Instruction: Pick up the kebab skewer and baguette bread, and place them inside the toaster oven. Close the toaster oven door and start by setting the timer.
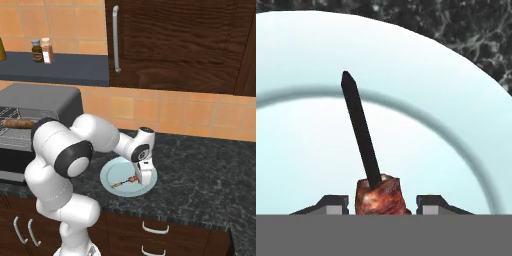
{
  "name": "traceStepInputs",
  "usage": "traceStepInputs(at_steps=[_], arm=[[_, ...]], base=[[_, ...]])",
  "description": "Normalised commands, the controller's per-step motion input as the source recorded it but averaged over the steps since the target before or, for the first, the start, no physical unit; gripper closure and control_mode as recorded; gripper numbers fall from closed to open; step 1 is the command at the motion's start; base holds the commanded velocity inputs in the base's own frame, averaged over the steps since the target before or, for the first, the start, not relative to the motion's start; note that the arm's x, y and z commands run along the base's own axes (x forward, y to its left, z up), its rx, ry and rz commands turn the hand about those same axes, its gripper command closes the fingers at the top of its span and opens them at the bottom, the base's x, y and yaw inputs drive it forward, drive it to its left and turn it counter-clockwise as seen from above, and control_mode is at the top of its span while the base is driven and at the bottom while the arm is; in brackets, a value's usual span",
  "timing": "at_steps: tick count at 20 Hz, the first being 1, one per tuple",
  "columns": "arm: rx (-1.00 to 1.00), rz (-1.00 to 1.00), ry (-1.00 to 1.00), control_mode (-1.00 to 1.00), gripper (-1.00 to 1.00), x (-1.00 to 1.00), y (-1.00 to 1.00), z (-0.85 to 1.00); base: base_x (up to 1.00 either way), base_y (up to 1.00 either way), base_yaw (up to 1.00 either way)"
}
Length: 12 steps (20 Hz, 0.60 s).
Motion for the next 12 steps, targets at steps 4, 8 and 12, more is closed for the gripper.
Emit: traceStepInputs(at_steps=[4, 8, 12], arm=[[-0.01, 0.00, 0.01, -1.00, 1.00, -0.25, 0.02, -0.31], [0.00, -0.04, 0.00, -1.00, 1.00, -0.44, -0.02, 0.09], [0.00, -0.19, 0.00, -1.00, 1.00, -0.12, 0.00, 0.63]], base=[[0.00, 0.00, 0.00], [0.00, 0.00, 0.00], [0.00, 0.00, 0.00]])
